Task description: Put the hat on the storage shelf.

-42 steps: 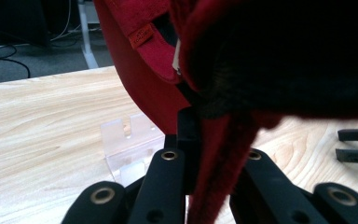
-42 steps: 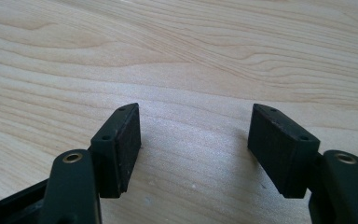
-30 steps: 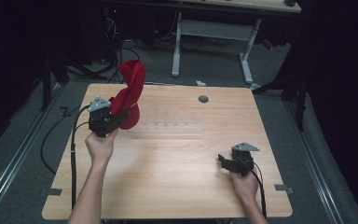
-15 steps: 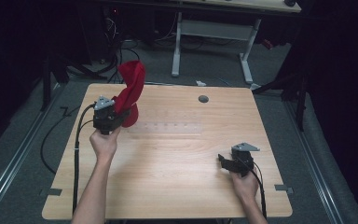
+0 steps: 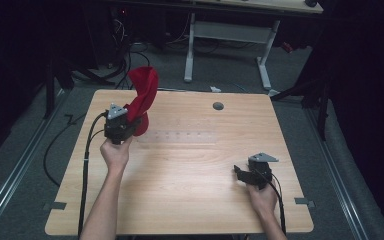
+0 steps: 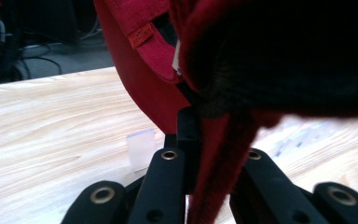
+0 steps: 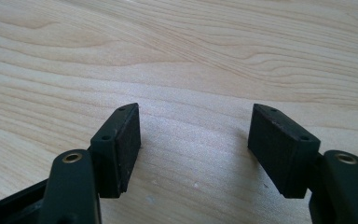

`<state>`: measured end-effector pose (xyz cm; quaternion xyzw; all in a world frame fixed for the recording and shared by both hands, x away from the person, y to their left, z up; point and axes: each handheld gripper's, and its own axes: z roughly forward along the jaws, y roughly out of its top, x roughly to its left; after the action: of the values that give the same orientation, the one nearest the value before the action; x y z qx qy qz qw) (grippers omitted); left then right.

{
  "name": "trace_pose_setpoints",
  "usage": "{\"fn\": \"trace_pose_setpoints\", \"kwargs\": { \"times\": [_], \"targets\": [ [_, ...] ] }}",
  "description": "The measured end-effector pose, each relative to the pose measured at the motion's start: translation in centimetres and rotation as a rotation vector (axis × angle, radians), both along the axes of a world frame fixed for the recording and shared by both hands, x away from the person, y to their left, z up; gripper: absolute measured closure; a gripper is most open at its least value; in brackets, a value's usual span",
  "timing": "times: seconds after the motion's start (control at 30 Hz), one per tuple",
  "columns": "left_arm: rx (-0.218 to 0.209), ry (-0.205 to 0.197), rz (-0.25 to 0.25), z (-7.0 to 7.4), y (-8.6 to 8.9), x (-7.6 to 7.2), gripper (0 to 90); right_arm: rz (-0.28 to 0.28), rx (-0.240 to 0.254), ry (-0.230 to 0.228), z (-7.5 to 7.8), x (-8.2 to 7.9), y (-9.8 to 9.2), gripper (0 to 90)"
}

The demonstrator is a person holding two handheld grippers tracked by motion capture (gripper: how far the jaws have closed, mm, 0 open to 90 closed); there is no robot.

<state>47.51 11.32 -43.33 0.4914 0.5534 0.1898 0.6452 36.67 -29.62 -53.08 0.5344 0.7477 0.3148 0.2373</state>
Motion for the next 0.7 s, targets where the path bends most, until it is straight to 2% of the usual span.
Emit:
{"fn": "trace_pose_setpoints", "kwargs": {
  "times": [0.43, 0.7],
  "targets": [
    [0.031, 0.005, 0.013, -1.4, -0.7, 0.5, 85.5, 0.008, 0.001, 0.001, 0.0, 0.0, 0.0, 34.1],
    [-0.004, 0.029, 0.015, -2.4, -0.2, 0.4, 85.4, 0.01, 0.0, 0.001, 0.0, 0.0, 0.0, 34.1]
  ]
}}
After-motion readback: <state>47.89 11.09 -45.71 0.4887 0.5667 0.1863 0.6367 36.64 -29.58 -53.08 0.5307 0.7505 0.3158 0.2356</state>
